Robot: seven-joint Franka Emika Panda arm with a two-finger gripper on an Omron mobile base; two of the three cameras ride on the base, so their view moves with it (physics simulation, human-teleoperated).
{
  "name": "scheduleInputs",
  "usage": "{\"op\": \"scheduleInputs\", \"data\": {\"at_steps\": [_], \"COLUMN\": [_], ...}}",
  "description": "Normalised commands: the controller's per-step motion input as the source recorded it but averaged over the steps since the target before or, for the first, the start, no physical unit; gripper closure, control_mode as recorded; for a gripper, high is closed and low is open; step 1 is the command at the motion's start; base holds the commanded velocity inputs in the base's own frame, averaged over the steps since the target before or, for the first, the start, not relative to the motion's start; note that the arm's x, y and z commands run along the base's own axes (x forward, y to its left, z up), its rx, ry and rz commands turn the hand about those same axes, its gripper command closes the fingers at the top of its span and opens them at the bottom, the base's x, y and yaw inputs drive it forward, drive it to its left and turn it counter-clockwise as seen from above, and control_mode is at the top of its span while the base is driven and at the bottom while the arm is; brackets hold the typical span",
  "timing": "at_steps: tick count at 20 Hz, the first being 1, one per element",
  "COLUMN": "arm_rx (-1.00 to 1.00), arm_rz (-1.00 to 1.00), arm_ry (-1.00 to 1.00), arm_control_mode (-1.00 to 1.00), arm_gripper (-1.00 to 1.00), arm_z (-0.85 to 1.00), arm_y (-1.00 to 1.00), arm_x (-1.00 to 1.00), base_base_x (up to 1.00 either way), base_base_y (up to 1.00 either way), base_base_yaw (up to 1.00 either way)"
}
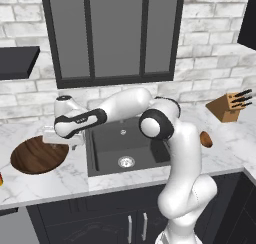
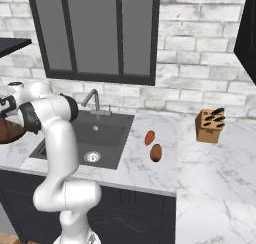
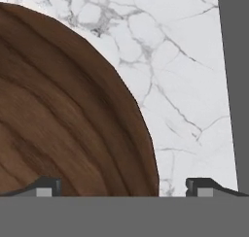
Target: Remove the potato and sweet potato from the sink. Then move the bowl and cup from the counter to the sink for washing.
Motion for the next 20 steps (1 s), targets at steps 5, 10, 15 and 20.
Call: {"op": "scheduleInputs", "data": {"at_steps": [5,10,15,20], "arm_rx": [0.00,0.00,0.00,0.01], "arm_rz": [0.00,0.00,0.00,-0.01], "arm_ry": [0.00,0.00,0.00,0.00], "arm_control_mode": [-1.00,-1.00,-1.00,-1.00], "arm_gripper": [-1.00,-1.00,-1.00,-1.00], "arm_z": [-0.20,-0.18,-0.17,-0.14], "arm_y": [0.00,0.01,0.03,0.04], "arm_x": [0.05,0.02,0.02,0.02], "base_base_x": [0.00,0.00,0.00,0.00], "base_base_y": [0.00,0.00,0.00,0.00], "base_base_yaw": [0.00,0.00,0.00,0.00]}}
